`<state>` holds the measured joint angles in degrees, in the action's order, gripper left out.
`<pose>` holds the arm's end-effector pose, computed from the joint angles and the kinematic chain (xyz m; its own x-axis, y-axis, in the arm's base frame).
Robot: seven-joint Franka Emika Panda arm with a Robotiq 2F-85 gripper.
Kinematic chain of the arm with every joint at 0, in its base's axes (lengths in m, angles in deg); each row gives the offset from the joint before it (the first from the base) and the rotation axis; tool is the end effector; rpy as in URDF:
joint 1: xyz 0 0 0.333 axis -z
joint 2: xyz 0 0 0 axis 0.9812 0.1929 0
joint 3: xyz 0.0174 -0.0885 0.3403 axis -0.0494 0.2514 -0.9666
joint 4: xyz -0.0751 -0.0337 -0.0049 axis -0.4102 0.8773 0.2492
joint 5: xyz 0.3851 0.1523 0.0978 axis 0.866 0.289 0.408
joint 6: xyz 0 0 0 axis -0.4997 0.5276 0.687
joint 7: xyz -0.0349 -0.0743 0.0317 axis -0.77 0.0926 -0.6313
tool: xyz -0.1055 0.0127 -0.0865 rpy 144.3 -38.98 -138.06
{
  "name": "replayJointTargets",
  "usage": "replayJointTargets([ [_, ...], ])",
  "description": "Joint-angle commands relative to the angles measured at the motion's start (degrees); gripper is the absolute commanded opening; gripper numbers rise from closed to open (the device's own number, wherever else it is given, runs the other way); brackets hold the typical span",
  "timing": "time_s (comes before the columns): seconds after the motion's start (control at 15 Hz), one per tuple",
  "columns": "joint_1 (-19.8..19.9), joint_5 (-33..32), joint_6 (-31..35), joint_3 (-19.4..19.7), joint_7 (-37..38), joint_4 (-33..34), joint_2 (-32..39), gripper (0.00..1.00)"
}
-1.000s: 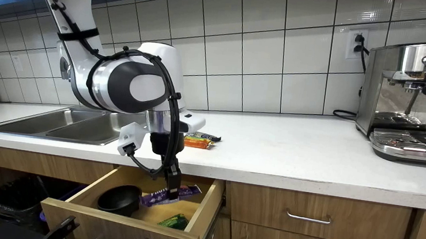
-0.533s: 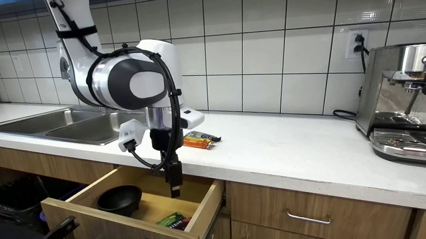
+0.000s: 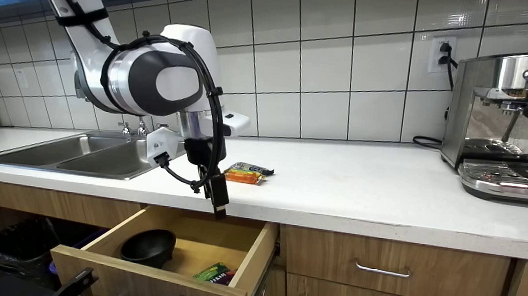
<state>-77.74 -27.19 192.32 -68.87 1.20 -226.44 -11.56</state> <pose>0.4095 -0.0697 0.1831 0.7396 -0.6697 0.0661 -0.6668 -0.7426 -0.0632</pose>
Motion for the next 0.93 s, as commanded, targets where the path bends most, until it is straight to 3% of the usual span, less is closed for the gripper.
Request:
replayJointTargets([
  [0.0, 0.62, 1.86, -1.47, -1.38, -1.9, -0.25, -3.75, 1.0],
  [0.87, 0.56, 6.09, -5.13, -2.99, -1.49, 10.3, -1.93, 1.0],
])
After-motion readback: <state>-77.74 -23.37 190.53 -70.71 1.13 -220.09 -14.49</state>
